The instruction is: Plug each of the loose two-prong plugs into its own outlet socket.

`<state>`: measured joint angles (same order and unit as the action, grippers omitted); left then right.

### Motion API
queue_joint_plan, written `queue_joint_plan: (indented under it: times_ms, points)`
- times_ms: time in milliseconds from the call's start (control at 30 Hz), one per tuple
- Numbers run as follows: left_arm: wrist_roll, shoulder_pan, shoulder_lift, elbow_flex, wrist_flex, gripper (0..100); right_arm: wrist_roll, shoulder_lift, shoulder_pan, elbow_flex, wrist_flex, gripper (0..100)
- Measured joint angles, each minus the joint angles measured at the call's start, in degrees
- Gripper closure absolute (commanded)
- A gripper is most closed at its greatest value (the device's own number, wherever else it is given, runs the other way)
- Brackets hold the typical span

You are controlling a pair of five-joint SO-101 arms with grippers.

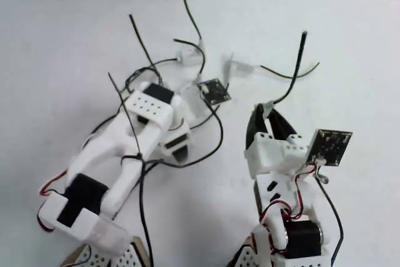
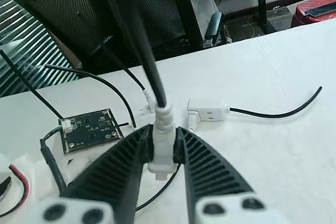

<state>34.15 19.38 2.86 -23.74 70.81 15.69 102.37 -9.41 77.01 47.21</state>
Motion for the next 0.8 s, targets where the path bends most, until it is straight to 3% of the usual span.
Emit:
queue_joint_plan:
  times_ms: [200,467,800]
  points:
    - [0.26,-0.35,-3.87,-0.09,1.93,74,-2.46,0.0,-0.09,0.0,0.0,97.8]
    - [-5.98,-2.73,-25.85,-3.25,4.04,74,-10.02,0.0,-8.88,-0.44,0.88,97.8]
    - [-18.81,-13.27,-51.78,-24.18,-8.7,74,-16.35,0.0,-27.08,-2.2,5.63,98.1]
